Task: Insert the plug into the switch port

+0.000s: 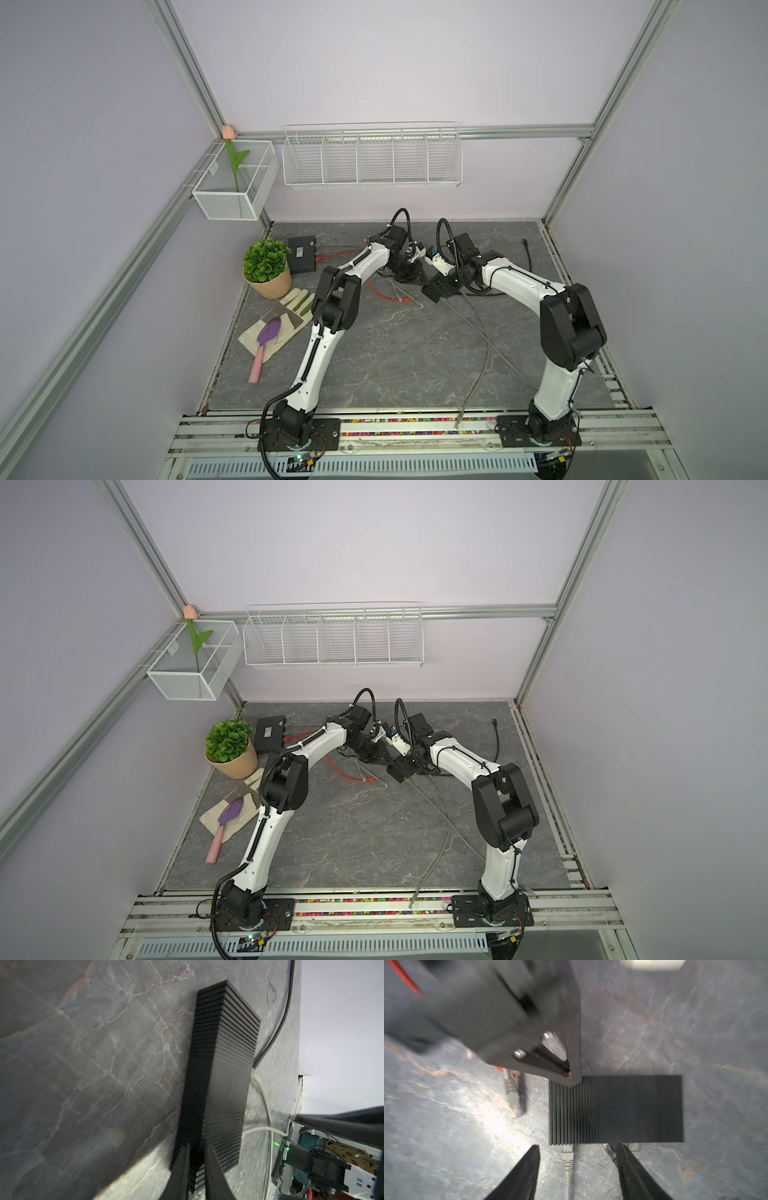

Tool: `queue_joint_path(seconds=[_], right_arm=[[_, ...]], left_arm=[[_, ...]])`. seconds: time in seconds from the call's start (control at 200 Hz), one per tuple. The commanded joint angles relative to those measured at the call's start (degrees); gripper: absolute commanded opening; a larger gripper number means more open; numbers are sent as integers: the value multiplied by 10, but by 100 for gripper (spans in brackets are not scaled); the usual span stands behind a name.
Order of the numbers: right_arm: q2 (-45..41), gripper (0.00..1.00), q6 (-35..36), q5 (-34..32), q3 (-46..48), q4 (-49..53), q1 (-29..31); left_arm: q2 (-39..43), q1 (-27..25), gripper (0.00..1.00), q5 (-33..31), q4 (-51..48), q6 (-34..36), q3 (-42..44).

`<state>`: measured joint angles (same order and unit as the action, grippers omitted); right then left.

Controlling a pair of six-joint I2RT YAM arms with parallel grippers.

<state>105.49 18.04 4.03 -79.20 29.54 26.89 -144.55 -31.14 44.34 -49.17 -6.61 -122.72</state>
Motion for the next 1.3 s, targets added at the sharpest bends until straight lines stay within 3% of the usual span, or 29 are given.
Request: queue_joint_path(seconds=[0.0, 0.14, 0.415, 0.52, 1.04, 1.295], right_arm=[[-13, 58, 15, 10, -2, 27, 3], [-25, 43, 7, 14, 23, 40, 1], [6, 40, 0, 26, 39, 57, 1], [14, 34, -4, 31, 47, 51, 1], [51, 33, -12, -9, 56, 46, -1], [68, 19, -15, -7, 45, 51, -6]], left_arm=[[-17, -5, 15, -41, -61, 4, 15], [-15, -5, 15, -44, -59, 2, 18], [-13, -6, 15, -47, -57, 2, 16], [-12, -5, 15, -49, -62, 3, 17], [-7, -6, 15, -49, -54, 1, 31], [-6, -6, 15, -48, -51, 0, 37]])
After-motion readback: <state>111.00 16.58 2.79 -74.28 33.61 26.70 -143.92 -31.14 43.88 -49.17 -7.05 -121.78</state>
